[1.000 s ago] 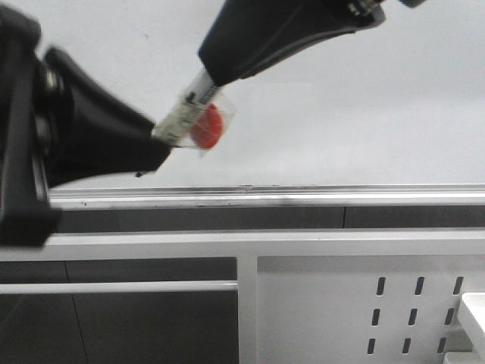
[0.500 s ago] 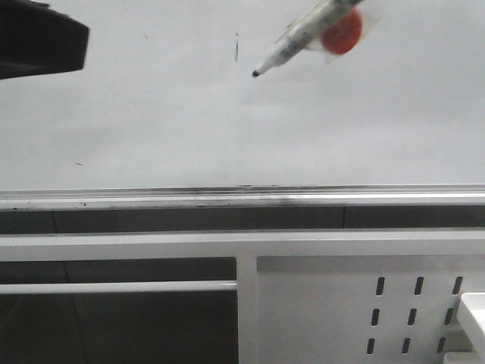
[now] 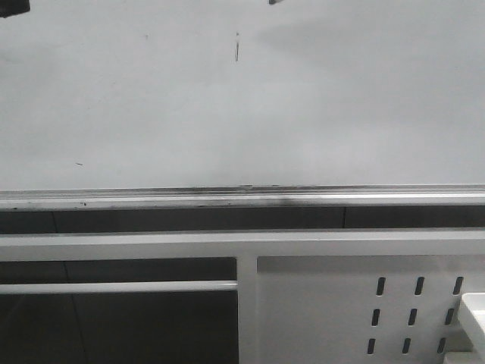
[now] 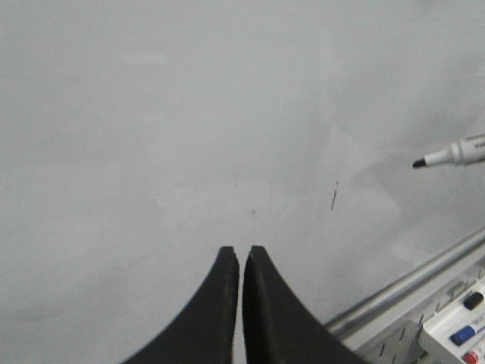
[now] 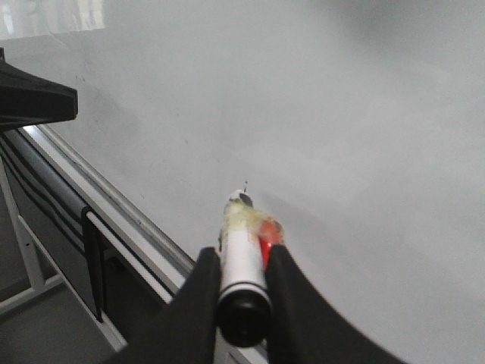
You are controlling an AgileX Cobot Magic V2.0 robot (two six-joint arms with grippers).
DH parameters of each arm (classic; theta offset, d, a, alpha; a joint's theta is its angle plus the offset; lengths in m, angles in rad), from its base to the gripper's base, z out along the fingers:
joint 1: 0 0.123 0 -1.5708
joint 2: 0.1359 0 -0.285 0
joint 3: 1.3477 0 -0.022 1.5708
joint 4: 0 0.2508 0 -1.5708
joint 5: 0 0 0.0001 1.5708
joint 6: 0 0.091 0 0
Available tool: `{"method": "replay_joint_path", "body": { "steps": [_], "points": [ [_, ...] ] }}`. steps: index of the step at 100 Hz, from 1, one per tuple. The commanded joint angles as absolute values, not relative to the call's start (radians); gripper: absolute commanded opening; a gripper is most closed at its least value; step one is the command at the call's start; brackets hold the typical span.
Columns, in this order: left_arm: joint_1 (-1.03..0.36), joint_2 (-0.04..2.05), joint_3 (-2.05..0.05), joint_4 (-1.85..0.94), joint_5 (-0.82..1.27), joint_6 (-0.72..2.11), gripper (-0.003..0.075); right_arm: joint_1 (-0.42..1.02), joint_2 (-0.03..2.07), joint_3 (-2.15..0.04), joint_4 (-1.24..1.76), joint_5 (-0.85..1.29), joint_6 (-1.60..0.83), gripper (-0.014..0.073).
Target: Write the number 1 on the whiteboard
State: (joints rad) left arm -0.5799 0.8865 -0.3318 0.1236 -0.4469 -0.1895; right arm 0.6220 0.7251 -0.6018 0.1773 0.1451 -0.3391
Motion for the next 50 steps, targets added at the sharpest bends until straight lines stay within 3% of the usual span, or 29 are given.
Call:
{"method": "replay_joint_path", "body": {
  "steps": [1, 50],
  "points": [
    [-0.569, 0.898, -0.36, 0.071, -0.591, -0.198, -0.002, 0.617, 0.768, -0.629, 0.172, 0.031, -0.347, -0.0069],
    [-0.564, 0.905, -0.36, 0.033, -0.615, -0.192, -0.002, 0.617, 0.87, -0.633, 0.172, -0.121, -0.347, -0.0069]
  ]
}}
